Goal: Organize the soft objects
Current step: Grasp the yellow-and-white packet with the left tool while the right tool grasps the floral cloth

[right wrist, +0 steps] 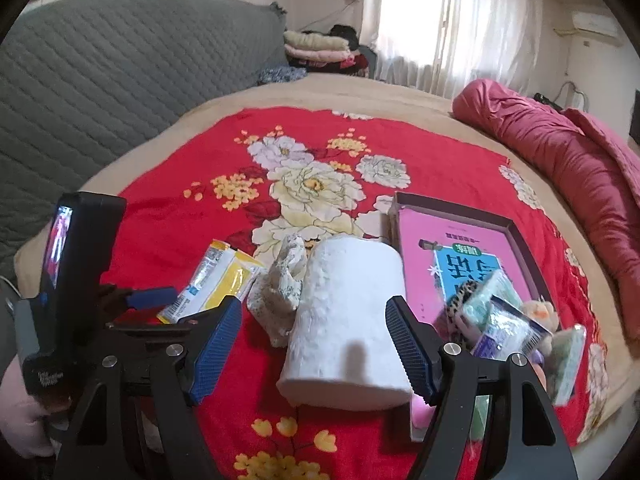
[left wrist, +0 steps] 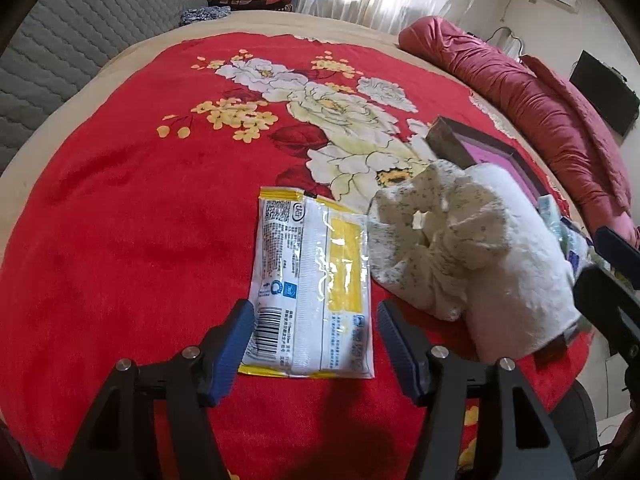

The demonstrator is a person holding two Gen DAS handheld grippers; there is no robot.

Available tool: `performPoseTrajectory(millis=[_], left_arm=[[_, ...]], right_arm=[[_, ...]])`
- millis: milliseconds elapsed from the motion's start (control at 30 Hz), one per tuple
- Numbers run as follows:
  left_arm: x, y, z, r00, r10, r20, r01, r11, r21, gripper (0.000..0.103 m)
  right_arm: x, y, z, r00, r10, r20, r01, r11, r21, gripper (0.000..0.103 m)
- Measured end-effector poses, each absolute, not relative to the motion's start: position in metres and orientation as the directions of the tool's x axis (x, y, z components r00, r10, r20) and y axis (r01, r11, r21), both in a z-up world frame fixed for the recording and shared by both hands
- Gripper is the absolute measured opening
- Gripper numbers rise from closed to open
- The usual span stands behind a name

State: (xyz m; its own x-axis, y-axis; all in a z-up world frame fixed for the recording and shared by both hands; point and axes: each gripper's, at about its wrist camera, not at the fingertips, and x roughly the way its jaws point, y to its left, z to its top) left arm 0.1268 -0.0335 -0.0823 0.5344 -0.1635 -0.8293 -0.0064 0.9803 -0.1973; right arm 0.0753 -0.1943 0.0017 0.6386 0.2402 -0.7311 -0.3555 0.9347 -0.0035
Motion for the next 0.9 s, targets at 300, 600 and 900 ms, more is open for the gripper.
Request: performPoseTrajectory(millis=[300, 600, 900], left_arm=[[0.134, -0.026, -0.094, 0.53, -0.164, -0.832, -0.024, 0.978, -0.208, 0.065], [0.136, -0.025, -0.097, 0.537, -0.184, -0.823, -0.007, 0.975, -0.223, 0.065], [0.138, -0.026, -0.099, 0.547, -0.184, -0.817, 0.008, 0.977, -0.214, 0.067]], right_arm=[[0.109, -0.161, -0.024, 0.554, 0.236, -0.798, -0.442, 0.896, -0.042, 0.076], [0.132, -0.146, -0.03, 0.525, 0.245, -0.815, -0.472, 0.881, -0.039, 0.058], [0.145, -0.13, -0.056, 0.431, 0.236, -0.871, -0.508, 0.861, -0.018, 0.022]])
